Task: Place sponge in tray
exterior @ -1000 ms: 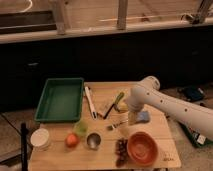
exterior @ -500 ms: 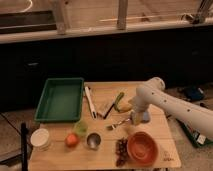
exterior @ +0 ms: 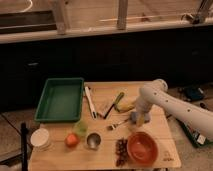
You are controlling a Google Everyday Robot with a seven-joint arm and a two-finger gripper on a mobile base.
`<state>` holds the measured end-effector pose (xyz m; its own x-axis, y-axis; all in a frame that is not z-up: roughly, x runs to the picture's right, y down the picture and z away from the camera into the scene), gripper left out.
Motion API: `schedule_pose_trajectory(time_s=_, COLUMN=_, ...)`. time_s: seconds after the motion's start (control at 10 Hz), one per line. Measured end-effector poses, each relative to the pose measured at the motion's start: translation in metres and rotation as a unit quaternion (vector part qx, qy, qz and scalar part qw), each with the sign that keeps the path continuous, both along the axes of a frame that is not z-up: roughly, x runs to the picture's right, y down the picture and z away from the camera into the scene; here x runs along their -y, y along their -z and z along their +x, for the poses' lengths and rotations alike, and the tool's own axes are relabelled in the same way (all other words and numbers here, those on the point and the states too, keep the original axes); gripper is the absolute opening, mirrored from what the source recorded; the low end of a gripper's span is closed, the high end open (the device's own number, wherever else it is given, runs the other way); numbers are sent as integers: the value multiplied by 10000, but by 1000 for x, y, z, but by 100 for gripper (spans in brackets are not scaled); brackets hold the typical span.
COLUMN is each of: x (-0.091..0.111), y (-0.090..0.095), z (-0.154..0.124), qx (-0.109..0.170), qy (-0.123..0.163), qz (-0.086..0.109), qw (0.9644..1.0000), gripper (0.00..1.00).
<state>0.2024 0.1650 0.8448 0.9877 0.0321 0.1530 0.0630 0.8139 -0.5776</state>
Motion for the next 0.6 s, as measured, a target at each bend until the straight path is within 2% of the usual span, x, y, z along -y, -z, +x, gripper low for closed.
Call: schedule_pose_trajectory(time_s=0.6, x=-18, y=-12, z=29, qx=-187, qy=-287, qz=-188, qw=9992, gripper=80)
